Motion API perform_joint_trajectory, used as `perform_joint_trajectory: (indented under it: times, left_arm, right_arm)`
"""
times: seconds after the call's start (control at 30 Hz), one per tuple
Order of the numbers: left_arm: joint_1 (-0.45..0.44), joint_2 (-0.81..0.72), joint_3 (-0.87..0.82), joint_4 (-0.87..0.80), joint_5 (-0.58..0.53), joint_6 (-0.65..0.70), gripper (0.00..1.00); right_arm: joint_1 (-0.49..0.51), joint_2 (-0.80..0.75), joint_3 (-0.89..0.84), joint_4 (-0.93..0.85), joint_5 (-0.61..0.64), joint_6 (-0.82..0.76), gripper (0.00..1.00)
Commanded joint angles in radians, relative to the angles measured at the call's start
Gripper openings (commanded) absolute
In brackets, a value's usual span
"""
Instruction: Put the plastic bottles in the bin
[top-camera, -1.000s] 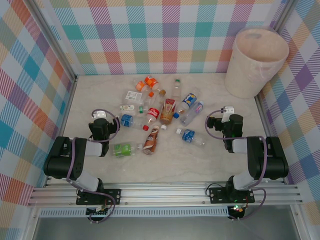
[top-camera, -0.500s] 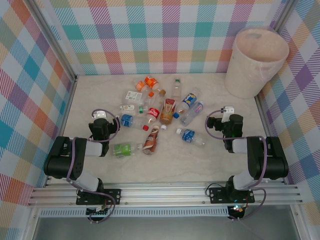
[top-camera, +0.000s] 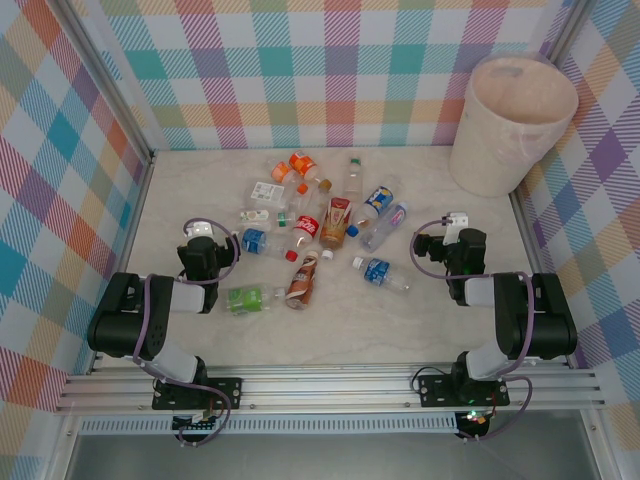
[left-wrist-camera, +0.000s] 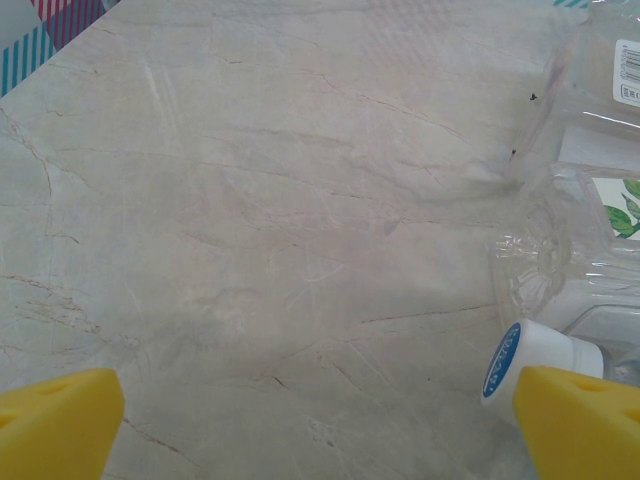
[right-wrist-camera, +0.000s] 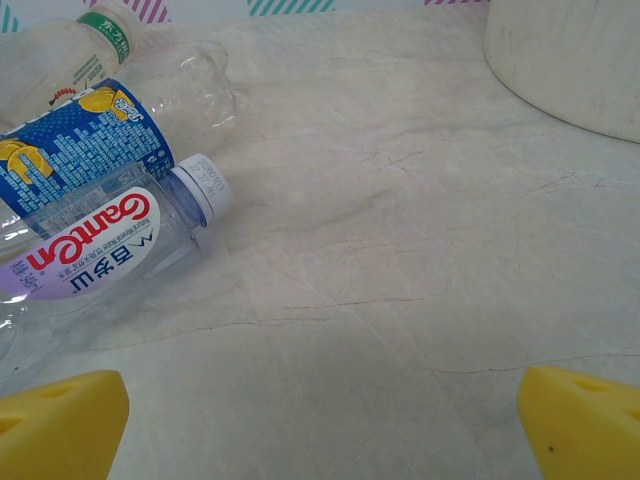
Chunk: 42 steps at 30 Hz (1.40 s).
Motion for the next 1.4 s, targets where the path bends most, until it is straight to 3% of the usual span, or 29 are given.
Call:
perform_joint_trajectory:
  times: [0.0,0.2,0.3,0.4,0.6,0.73,0.87,1.07,1.2,1.37]
  left_arm:
    - [-0.008,0.001,0.017,0.039,-0.015,0.018,1.00]
    - [-0.012,-0.144,0.121,-0.278,-0.035,0.011,1.00]
    - [-0.012,-0.221,0.103,-0.306,-0.079,-0.033,1.00]
    - [-0.012,-0.297,0.160,-0.499,-0.121,-0.119,1.00]
    - [-0.013,-0.464,0.285,-0.952,-0.128,-0.453,1.00]
    - [-0.013,-0.530,0.300,-1.128,-0.089,-0.649,1.00]
    - [-0.011,-0.565,0.289,-1.194,-0.012,-0.790,1.00]
    - [-0.013,-0.503,0.356,-1.293,0.122,-0.829,1.00]
    - [-0.011,-0.491,0.359,-1.285,0.158,-0.841,1.00]
    - [-0.012,-0.491,0.358,-1.297,0.154,-0.848,1.00]
  right_arm:
    - [-0.002,0.001,0.015,0.037,-0.033,0.013,1.00]
    - [-0.002,-0.175,0.076,-0.234,-0.025,0.013,1.00]
    - [0.000,-0.231,0.133,-0.396,-0.028,0.054,1.00]
    - [0.002,-0.250,0.209,-0.574,-0.132,0.094,1.00]
    - [0.078,-0.217,0.371,-0.913,-0.368,0.090,1.00]
    - [0.160,-0.176,0.435,-1.068,-0.435,-0.047,1.00]
    - [0.241,-0.084,0.506,-1.240,-0.370,-0.205,1.00]
    - [0.367,0.033,0.575,-1.377,-0.156,-0.391,1.00]
    - [0.424,0.114,0.603,-1.402,-0.057,-0.440,1.00]
    - [0.464,0.164,0.617,-1.355,-0.028,-0.455,1.00]
